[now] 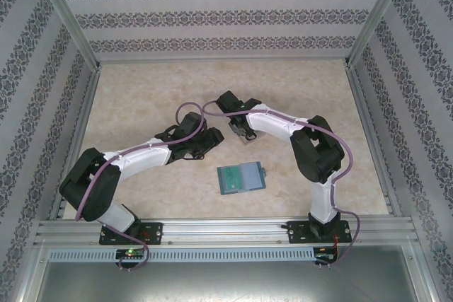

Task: Put the credit cards into the card holder
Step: Pick up the credit card from the storage box.

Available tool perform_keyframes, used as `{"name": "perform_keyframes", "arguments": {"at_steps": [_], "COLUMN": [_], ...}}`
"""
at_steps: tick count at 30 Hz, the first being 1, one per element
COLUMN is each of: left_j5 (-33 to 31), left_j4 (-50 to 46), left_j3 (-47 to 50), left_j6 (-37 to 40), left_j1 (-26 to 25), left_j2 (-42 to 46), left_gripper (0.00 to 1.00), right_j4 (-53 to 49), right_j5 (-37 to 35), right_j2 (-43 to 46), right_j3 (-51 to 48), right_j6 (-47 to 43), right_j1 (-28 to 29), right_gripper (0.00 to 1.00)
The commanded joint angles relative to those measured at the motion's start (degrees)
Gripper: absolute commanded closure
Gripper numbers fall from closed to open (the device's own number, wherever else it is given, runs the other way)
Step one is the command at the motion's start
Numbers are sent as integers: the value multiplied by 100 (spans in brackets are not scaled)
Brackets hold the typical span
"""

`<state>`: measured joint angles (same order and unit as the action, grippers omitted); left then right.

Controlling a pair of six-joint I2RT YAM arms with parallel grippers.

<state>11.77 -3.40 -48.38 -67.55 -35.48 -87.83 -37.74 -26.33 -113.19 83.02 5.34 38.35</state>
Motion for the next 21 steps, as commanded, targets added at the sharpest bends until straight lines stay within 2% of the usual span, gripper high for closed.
{"name": "perform_keyframes", "arguments": {"at_steps": [1, 8, 18, 21], "left_j5": [18, 40, 66, 88], "left_j4": [-38, -56, -23, -18], "left_j3": [-122, -116, -124, -138], "left_j6": [-17, -19, -15, -6], "left_j1": [59, 60, 59, 59], "left_j2": [-60, -93, -119, -140], "left_gripper": [36, 36, 36, 36], "right_j4": [12, -41, -6, 24], "right_j5": [-172, 111, -77, -31], "right_j2": [192, 183, 388, 447], "right_j3": [-111, -135, -146, -181], "right_j6": [-61, 28, -17, -16], "right_j1": [-81, -120, -111, -116], "right_gripper": [68, 78, 79, 86]}}
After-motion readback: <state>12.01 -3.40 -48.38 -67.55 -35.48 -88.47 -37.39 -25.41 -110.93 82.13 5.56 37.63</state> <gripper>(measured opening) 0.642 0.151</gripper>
